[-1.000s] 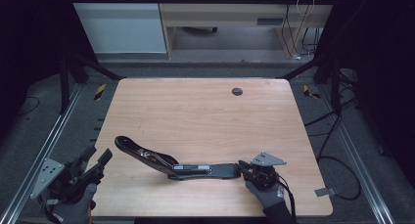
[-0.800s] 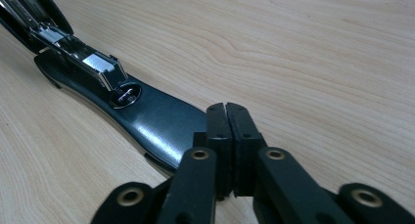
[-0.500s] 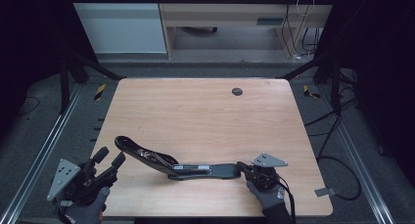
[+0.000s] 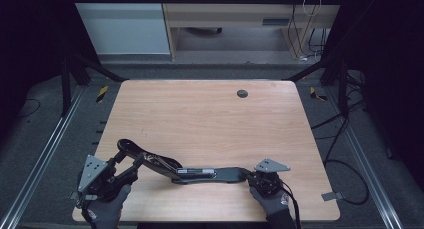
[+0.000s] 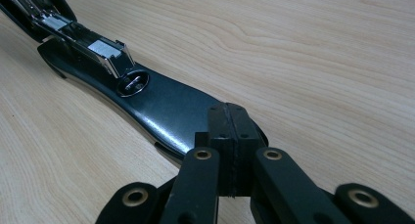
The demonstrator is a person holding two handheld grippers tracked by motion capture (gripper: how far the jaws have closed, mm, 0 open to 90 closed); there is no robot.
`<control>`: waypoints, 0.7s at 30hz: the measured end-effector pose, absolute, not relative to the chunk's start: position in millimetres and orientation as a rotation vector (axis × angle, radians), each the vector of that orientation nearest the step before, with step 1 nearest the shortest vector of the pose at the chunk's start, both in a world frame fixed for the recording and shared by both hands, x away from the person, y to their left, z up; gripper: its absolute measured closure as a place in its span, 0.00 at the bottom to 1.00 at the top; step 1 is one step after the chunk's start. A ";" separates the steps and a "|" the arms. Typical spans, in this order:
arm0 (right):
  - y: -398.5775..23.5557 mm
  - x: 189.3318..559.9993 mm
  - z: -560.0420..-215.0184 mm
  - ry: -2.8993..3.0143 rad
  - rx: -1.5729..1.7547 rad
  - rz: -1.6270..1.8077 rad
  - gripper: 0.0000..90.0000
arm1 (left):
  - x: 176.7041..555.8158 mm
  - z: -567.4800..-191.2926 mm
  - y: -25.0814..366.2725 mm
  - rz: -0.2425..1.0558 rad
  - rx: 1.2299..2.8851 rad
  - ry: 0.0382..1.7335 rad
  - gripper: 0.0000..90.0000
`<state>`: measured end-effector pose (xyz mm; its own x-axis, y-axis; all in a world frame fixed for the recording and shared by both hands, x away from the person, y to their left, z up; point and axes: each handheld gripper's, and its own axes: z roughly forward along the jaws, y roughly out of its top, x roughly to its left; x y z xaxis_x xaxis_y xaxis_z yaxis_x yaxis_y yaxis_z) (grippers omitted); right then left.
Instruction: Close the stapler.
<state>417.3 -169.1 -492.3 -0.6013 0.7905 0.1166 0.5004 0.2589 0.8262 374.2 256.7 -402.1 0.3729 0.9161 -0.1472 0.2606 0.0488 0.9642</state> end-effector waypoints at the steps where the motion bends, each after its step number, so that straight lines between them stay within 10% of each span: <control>1: -169.2 416.8 -492.7 2.216 1.188 1.271 1.00 | 375.2 -402.6 256.4 0.705 1.473 1.124 0.44; 21: -161.3 418.8 -501.8 2.258 1.188 1.255 1.00 | 388.0 -411.9 252.1 0.714 1.458 1.166 0.62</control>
